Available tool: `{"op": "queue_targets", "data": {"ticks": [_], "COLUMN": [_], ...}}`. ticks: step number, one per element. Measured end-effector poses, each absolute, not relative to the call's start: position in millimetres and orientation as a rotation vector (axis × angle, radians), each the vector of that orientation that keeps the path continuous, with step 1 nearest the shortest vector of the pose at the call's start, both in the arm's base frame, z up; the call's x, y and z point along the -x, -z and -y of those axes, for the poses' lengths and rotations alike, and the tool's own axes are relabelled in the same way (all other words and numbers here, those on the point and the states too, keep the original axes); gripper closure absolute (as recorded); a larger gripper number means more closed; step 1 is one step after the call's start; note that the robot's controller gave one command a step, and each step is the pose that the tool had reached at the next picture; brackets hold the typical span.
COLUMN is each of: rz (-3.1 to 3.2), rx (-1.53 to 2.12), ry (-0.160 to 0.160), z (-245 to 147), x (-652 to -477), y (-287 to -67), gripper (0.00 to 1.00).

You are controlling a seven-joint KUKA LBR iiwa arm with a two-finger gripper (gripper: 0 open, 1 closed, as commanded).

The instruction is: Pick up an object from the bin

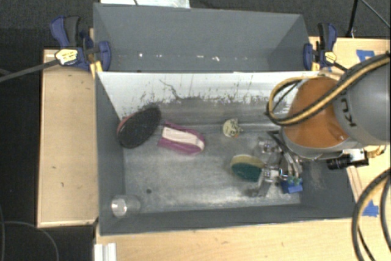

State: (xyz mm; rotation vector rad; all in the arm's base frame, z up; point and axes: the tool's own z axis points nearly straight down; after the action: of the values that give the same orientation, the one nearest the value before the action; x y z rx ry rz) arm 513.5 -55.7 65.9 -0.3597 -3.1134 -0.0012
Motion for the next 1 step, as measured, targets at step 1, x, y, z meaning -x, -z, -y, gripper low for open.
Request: {"op": "queue_targets", "data": {"ticks": [1], "rz": [3.152], "rx": [0.052], "ry": [-0.001], "z": [56.7], "x": [-539.9], "y": [-179.6], "gripper": [0.0]}}
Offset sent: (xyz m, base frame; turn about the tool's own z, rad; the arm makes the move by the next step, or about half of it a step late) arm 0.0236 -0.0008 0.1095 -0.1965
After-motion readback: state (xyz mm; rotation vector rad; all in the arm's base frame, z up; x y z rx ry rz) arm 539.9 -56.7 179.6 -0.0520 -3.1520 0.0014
